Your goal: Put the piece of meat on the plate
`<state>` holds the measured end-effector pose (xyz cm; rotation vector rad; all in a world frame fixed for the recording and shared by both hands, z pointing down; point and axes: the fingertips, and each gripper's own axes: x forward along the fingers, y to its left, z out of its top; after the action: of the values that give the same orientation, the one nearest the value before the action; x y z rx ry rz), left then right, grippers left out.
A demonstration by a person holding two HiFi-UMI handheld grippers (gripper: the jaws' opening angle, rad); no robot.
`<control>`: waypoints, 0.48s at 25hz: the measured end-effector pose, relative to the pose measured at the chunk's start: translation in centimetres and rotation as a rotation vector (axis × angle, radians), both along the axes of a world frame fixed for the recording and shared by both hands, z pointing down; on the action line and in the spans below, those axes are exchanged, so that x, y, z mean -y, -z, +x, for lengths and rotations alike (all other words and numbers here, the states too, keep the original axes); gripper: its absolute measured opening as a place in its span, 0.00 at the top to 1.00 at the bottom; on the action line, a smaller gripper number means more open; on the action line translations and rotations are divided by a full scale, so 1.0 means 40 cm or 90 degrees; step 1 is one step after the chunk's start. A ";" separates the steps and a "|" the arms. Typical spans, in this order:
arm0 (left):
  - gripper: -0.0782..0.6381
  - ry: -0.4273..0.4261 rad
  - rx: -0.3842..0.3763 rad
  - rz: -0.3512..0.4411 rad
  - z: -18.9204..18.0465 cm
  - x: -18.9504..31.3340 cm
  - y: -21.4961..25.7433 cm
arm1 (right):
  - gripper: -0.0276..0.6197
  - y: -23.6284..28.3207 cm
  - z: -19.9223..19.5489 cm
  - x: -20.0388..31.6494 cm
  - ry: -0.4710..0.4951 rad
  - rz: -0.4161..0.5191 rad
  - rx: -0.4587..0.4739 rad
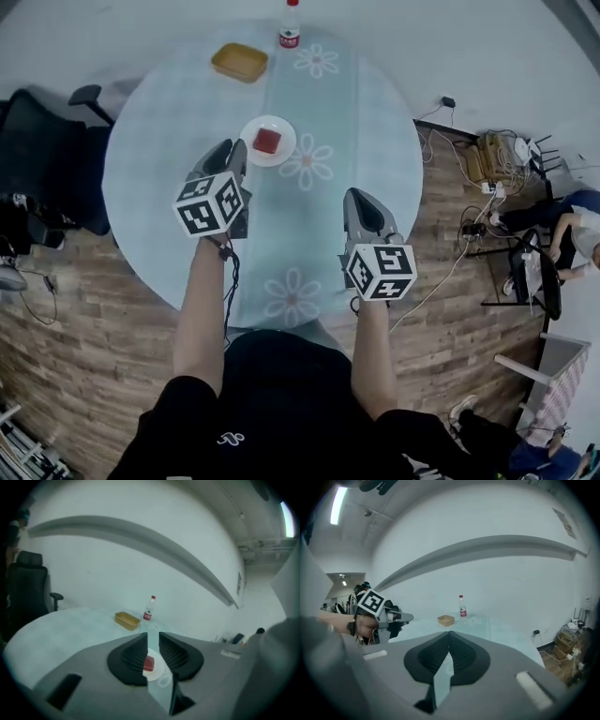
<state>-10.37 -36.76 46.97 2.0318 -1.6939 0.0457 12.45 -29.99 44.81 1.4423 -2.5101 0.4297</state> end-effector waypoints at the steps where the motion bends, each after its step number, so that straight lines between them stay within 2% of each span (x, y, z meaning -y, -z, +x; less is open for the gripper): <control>1: 0.82 0.041 -0.009 0.031 -0.016 -0.043 0.052 | 0.95 0.020 -0.018 0.005 0.016 0.012 0.010; 3: 0.90 0.109 -0.018 0.082 -0.044 -0.128 0.144 | 0.95 0.061 -0.056 0.010 0.049 0.033 0.031; 6: 0.90 0.167 -0.001 0.134 -0.059 -0.240 0.248 | 0.95 0.120 -0.102 0.003 0.087 0.051 0.097; 8: 0.90 0.172 0.033 0.162 -0.041 -0.283 0.294 | 0.95 0.154 -0.124 -0.005 0.112 0.059 0.129; 10: 0.90 0.161 0.068 0.179 -0.007 -0.305 0.323 | 0.95 0.186 -0.143 -0.015 0.138 0.071 0.130; 12: 0.90 0.154 0.083 0.191 0.023 -0.322 0.343 | 0.95 0.222 -0.162 -0.025 0.161 0.091 0.122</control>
<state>-9.47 -23.86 33.23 2.0493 -2.1268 -0.1706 5.99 -29.00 35.92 1.1533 -2.8818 0.3638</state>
